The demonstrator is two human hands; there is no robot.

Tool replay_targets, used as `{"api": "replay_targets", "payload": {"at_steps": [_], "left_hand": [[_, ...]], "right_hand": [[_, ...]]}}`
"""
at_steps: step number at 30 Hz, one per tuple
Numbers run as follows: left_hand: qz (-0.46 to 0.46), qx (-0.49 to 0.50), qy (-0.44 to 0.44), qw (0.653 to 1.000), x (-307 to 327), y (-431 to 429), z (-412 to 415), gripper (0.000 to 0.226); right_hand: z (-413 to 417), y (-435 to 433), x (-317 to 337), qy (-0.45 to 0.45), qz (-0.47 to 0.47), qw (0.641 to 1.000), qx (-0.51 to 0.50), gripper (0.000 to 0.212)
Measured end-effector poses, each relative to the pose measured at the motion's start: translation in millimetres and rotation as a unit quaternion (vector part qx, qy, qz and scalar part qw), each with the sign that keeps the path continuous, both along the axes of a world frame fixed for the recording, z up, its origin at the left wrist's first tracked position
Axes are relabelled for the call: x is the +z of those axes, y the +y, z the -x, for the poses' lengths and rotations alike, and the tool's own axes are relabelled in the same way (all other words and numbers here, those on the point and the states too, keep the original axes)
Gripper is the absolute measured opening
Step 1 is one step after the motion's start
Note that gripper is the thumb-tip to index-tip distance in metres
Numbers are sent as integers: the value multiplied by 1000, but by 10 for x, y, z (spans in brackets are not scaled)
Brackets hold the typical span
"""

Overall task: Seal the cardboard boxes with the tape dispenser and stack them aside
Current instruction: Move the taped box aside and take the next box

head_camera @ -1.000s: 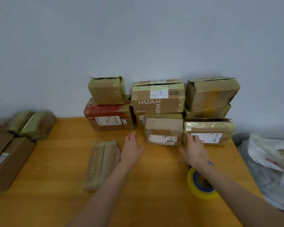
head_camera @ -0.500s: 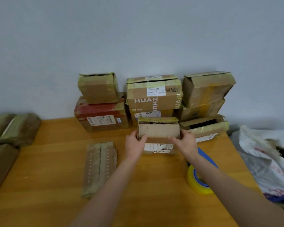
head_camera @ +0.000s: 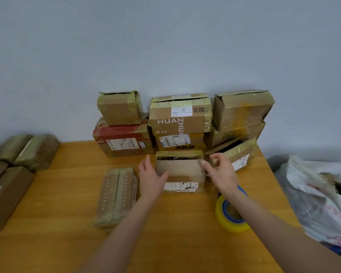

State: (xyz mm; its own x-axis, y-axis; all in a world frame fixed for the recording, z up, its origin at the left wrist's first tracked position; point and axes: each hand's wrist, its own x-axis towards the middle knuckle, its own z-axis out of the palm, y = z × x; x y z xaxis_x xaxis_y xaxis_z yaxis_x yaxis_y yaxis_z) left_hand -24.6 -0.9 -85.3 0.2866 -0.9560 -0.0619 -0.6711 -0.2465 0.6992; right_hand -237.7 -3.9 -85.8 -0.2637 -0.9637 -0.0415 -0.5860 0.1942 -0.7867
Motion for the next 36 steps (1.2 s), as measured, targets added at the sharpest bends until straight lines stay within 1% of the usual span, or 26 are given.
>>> {"api": "replay_targets", "payload": {"at_steps": [1,2,3,5,6,7,9,12,14,16,21,26,28,30,31,33,36], "left_hand": [[10,-27,-37,999,11,-30,24,103],[12,-61,-90,994,14,-69,42,110],[5,-97,-150,984,5,-108,49,115],[-27,-155,-250,955,-39,-175,40,118],[-46,-176,-278,943,-75,-201,23,115],[-64,-190,-290,936,-114,-222,2,112],[-76,-202,-285,934,-187,-244,-42,103],[-58,-189,-282,939,-248,-266,-79,96],[-50,-176,-275,944,-251,-285,-107,93],[-51,-173,-268,946,-219,-325,-143,91],[-47,-172,-255,950,-155,-377,-213,87],[-26,-164,-259,951,-133,-364,-250,84],[-29,-137,-245,959,-119,-307,-381,81],[-42,-111,-229,966,-104,-238,-583,79],[-51,-109,-227,966,-94,-199,-656,80],[-61,-128,-217,966,-70,-156,-681,84],[-60,-147,-230,960,-85,-92,-552,102]], "right_hand": [[70,-24,0,10,-4,999,-33,45],[141,-56,-10,19,-23,998,-57,47],[204,-87,-31,31,-55,996,-66,55],[278,-149,-80,66,-114,990,-42,82],[288,-188,-101,81,-129,988,-24,92],[284,-231,-123,87,-137,987,-10,98],[258,-338,-168,70,-147,987,-12,97],[196,-522,-233,21,-144,988,-54,84],[131,-616,-259,12,-143,986,-79,73],[76,-682,-270,14,-147,984,-96,66],[59,-701,-265,17,-167,980,-109,67],[81,-635,-267,40,-184,978,-88,64],[101,-617,-261,49,-182,978,-84,64],[98,-609,-268,62,-189,978,-68,69],[80,-589,-274,70,-196,976,-59,71],[16,-541,-275,72,-183,978,-67,67],[-133,-445,-212,56,-111,987,-98,60]]}}
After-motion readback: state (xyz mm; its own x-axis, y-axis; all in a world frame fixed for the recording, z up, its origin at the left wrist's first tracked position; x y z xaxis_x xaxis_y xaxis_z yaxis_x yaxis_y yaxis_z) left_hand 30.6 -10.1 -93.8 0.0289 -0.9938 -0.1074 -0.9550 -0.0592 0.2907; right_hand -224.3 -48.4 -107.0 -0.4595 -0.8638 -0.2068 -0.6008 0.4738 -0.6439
